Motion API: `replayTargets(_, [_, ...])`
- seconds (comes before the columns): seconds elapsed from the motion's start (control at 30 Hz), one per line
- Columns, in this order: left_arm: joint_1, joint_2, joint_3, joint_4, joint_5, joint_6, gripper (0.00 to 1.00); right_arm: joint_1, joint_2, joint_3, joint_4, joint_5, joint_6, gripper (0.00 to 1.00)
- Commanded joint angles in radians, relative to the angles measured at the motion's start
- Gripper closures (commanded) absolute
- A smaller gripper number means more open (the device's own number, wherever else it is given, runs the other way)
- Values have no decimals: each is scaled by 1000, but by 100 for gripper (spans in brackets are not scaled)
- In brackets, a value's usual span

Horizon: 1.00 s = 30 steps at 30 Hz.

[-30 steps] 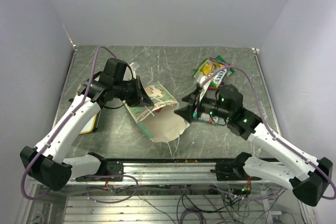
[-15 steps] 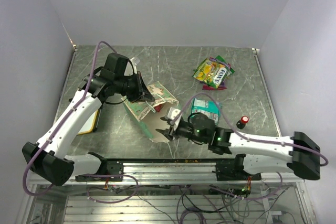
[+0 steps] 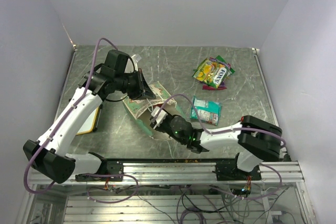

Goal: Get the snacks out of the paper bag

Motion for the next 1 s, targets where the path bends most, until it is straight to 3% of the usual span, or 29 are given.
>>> replayTargets(0.0, [-9, 9, 36, 16, 43, 36, 93, 1, 105, 52, 209, 131, -35, 60])
replayTargets(0.33, [-8, 6, 69, 28, 66, 51, 93, -36, 280, 77, 399, 150, -106, 61])
replayTargets(0.53, [-10, 24, 129, -13, 69, 86, 93, -64, 334, 105, 390, 115, -105, 58])
replayTargets(0.97, [-22, 14, 98, 4, 101, 70, 93, -140, 482, 242, 384, 80, -48, 49])
